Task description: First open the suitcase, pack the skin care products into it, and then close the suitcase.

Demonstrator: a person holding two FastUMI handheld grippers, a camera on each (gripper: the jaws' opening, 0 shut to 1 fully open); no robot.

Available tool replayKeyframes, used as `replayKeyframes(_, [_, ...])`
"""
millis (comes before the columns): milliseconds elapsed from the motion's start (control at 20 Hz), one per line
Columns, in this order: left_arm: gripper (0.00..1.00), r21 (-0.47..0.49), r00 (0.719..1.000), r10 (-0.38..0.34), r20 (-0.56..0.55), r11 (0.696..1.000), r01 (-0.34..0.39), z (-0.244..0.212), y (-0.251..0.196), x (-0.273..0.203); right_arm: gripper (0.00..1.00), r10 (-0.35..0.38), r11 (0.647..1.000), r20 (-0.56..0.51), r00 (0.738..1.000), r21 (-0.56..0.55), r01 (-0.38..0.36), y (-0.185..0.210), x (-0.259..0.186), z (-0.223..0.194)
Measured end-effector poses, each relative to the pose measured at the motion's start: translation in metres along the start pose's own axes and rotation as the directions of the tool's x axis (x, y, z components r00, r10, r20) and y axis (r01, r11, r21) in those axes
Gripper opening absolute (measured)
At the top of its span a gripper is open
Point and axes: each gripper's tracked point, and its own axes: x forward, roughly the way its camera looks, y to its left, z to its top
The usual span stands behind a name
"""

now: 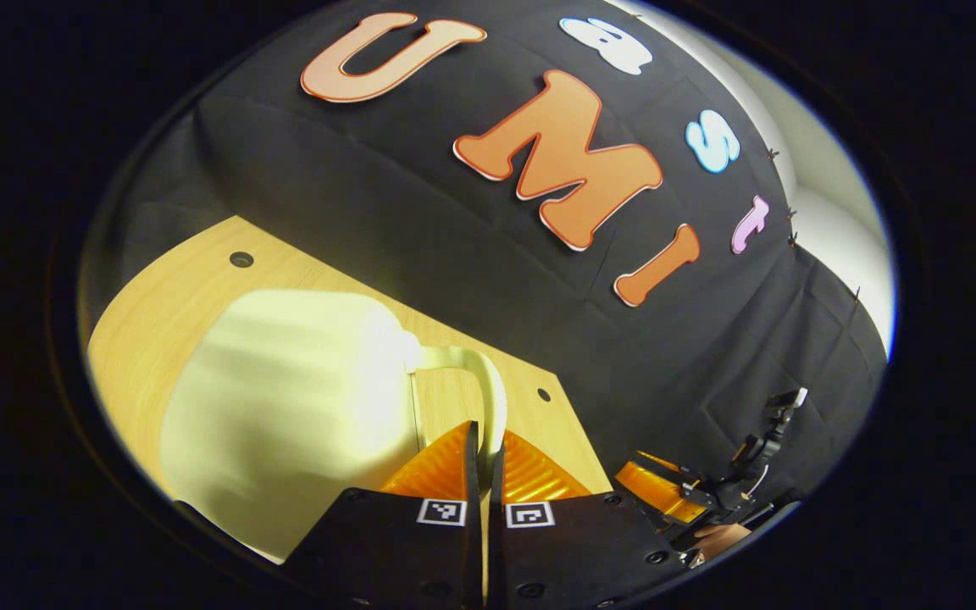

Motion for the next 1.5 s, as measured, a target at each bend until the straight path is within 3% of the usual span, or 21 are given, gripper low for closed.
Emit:
replayKeyframes(400, [0.13, 0.173, 0.978, 0.175, -0.117, 0.973, -0.153, -0.073, -0.004, 0.050, 0.94, 0.006, 1.000, 0.017, 1.000, 0.015, -0.006, -0.027, -0.014, 0.004])
replayKeyframes(450, [0.21, 0.186, 0.974, 0.185, -0.127, 0.969, -0.160, -0.078, -0.006, 0.055, 0.94, 0.010, 1.000, 0.018, 1.000, 0.013, -0.010, -0.030, -0.015, 0.004])
replayKeyframes(500, [0.26, 0.188, 0.974, 0.175, -0.147, 0.971, -0.146, -0.084, -0.011, 0.056, 0.94, 0.008, 1.000, 0.018, 1.000, 0.009, -0.008, -0.034, -0.016, 0.003])
replayKeyframes(600, [0.23, 0.114, 0.986, 0.079, -0.148, 0.992, -0.063, -0.088, -0.046, 0.055, 0.94, 0.011, 1.000, 0.020, 1.000, 0.004, -0.011, -0.038, -0.018, 0.003])
replayKeyframes(700, [0.35, 0.117, 0.993, 0.057, -0.104, 0.992, -0.045, -0.083, -0.065, 0.059, 0.94, 0.014, 1.000, 0.030, 0.999, 0.006, -0.014, -0.042, -0.022, 0.007])
replayKeyframes(750, [0.49, 0.142, 0.996, 0.057, -0.073, 0.989, -0.046, -0.077, -0.072, 0.061, 0.94, 0.016, 1.000, 0.037, 0.999, 0.010, -0.016, -0.044, -0.021, 0.011])
replayKeyframes(850, [0.51, 0.201, 0.999, 0.046, -0.009, 0.979, -0.043, -0.061, -0.090, 0.053, 0.94, 0.016, 1.000, 0.062, 0.998, 0.005, -0.016, -0.046, -0.024, 0.021])
replayKeyframes(1000, [0.96, 0.305, 0.993, 0.055, 0.103, 0.949, -0.084, -0.038, -0.110, 0.039, 0.94, 0.008, 1.000, 0.121, 0.993, -0.029, -0.005, -0.048, -0.029, 0.040])
replayKeyframes(1200, [0.96, 0.392, 0.961, 0.082, 0.265, 0.901, -0.185, -0.012, -0.124, 0.007, 0.94, -0.003, 0.994, 0.217, 0.976, -0.106, 0.027, -0.046, -0.039, 0.071])
replayKeyframes(1350, [0.97, 0.429, 0.914, 0.073, 0.400, 0.866, -0.257, 0.007, -0.135, -0.020, 0.94, 0.012, 0.989, 0.299, 0.954, -0.143, 0.032, -0.039, -0.048, 0.098])
replayKeyframes(1500, [0.97, 0.453, 0.903, 0.072, 0.424, 0.846, -0.281, 0.006, -0.140, -0.029, 0.93, 0.033, 0.990, 0.331, 0.943, -0.139, 0.014, -0.032, -0.052, 0.106])
